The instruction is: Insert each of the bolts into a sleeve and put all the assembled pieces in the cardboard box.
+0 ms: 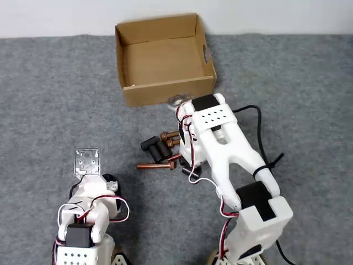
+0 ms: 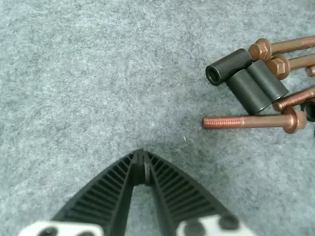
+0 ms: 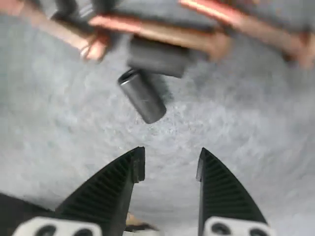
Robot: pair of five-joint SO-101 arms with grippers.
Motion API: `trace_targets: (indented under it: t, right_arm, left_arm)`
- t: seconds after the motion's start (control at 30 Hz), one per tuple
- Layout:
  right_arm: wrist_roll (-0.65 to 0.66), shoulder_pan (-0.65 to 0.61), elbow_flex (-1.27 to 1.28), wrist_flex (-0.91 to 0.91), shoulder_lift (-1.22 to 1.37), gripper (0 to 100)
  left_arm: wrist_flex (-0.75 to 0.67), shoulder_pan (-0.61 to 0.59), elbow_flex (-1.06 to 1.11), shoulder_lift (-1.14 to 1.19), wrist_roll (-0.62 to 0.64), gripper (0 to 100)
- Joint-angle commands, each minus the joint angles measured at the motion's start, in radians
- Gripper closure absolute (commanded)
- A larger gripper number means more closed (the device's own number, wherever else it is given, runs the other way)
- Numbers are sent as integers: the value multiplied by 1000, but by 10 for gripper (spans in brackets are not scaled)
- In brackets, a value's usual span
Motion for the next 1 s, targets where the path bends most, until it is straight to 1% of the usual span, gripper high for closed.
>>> trace_targets:
  t: [0.0,0.07,0.13,0.27,0.4,0.47,0.57,0.8,0.87,0.97]
  right_arm:
    - [270,5,-44,4,-7,838]
    - [367,2,-44,2,-7,838]
    - [413,-13,-44,-21,-7,838]
    - [413,-61,-43,-71,-2,837]
    - [411,-116,-44,-84,50,838]
    - [381,-127,-48,-85,94,839]
    - [354,-120,-48,-116,162,840]
    - [351,-87,-49,-191,285,842]
    - [351,-88,-51,-193,306,872]
    - [350,-90,-49,-205,320,961]
  left_arm:
    - [0,-3,-7,2,-5,994]
    - [0,-3,-7,2,-5,994]
    - [0,-3,-7,2,-5,994]
    - [0,-3,-7,2,-5,994]
    - [0,-3,-7,2,-5,994]
    - [0,-3,-7,2,-5,994]
    - [0,-3,-7,2,-5,994]
    - [0,-3,-7,2,-5,994]
    - [0,-3,-7,2,-5,994]
    - [0,-3,-7,2,-5,994]
